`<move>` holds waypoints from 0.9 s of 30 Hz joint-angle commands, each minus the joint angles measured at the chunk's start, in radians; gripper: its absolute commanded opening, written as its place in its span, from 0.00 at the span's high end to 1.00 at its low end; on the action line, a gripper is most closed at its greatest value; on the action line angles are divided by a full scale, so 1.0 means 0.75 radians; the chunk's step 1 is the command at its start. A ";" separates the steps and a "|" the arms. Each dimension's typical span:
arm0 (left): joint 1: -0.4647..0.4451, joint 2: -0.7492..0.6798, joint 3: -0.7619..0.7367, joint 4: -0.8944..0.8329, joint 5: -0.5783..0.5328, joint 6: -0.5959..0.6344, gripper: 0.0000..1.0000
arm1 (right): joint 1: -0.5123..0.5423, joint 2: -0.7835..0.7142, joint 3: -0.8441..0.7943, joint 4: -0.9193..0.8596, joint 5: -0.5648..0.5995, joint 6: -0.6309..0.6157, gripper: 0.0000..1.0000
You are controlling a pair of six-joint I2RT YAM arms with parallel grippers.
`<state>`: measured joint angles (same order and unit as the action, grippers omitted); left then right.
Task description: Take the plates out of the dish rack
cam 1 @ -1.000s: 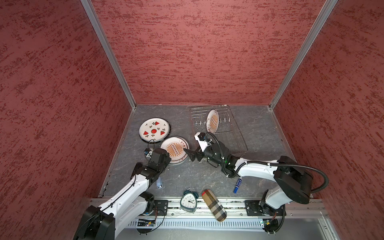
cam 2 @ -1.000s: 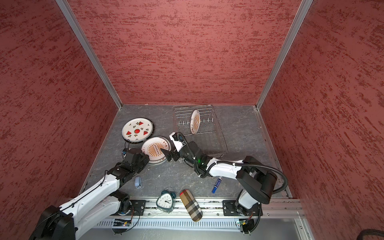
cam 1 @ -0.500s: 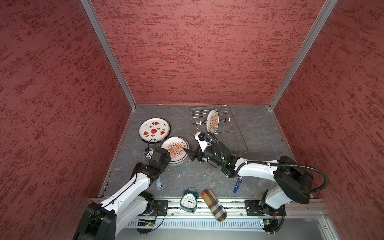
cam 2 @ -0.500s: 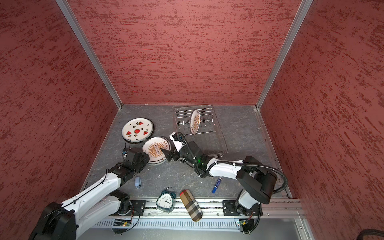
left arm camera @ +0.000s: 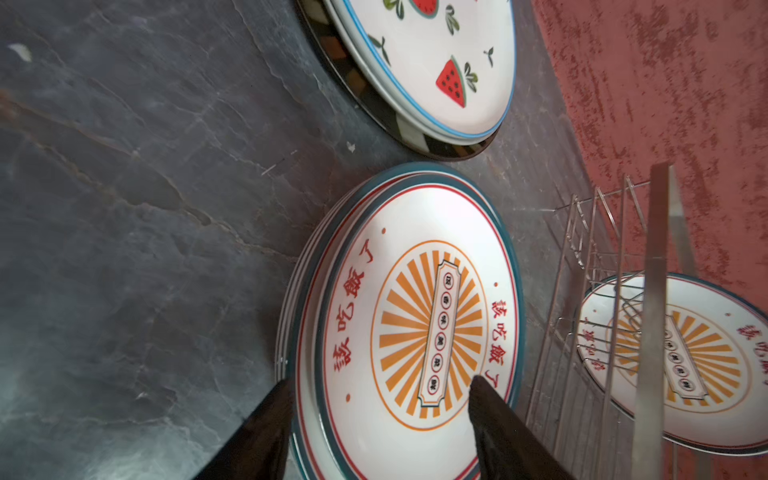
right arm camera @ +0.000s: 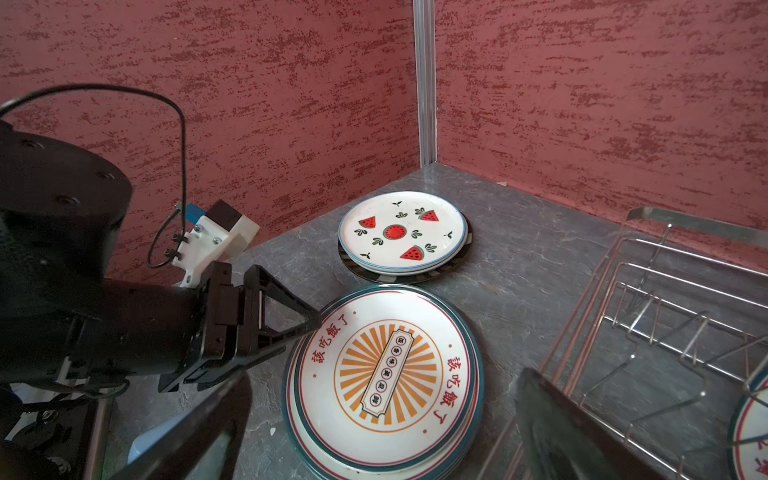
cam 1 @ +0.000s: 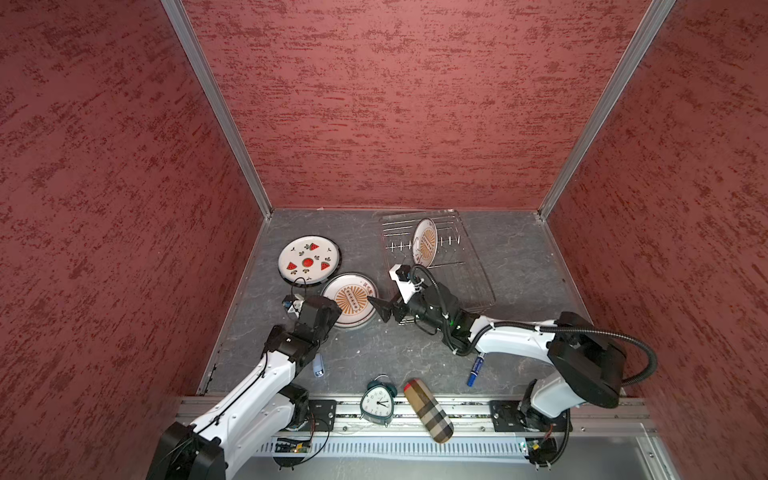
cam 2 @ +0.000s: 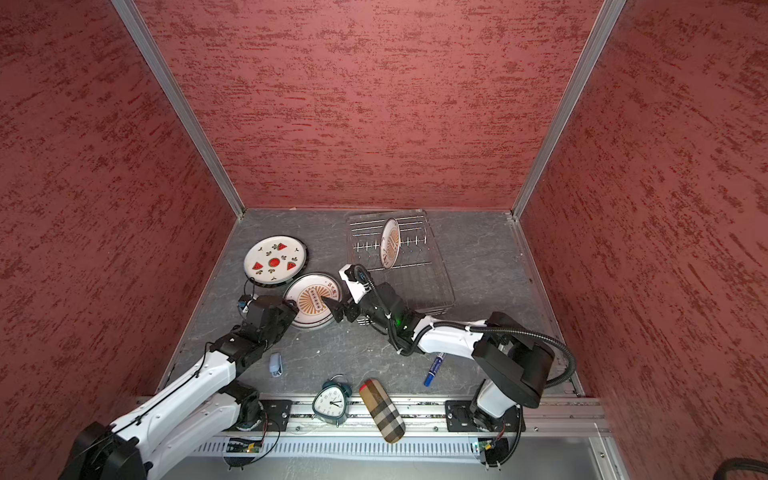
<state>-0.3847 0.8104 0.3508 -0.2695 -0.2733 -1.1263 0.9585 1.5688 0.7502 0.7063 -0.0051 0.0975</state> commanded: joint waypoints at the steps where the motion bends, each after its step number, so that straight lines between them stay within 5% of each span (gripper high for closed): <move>1: -0.013 -0.102 -0.043 0.050 -0.029 0.100 0.13 | 0.011 -0.038 -0.026 0.048 0.028 0.002 0.01; 5: -0.023 -0.284 -0.171 0.293 0.116 0.334 0.01 | 0.007 -0.056 -0.020 0.012 0.107 0.052 0.01; 11: -0.025 -0.515 -0.378 0.772 0.649 0.595 0.01 | -0.034 -0.086 0.011 -0.090 0.173 0.150 0.01; 17: -0.025 -0.556 -0.391 0.808 0.732 0.631 0.01 | -0.148 -0.189 -0.035 -0.109 0.188 0.251 0.01; 22: -0.031 -0.447 -0.473 1.191 0.897 0.599 0.01 | -0.331 -0.216 -0.021 -0.202 0.088 0.381 0.01; 27: -0.053 -0.304 -0.468 1.368 0.991 0.640 0.01 | -0.456 -0.206 0.071 -0.393 0.224 0.441 0.01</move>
<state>-0.4145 0.5537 0.0090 0.6025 0.3893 -0.6868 0.6445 1.4174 0.7460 0.5163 0.1043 0.3779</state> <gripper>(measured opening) 0.994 0.989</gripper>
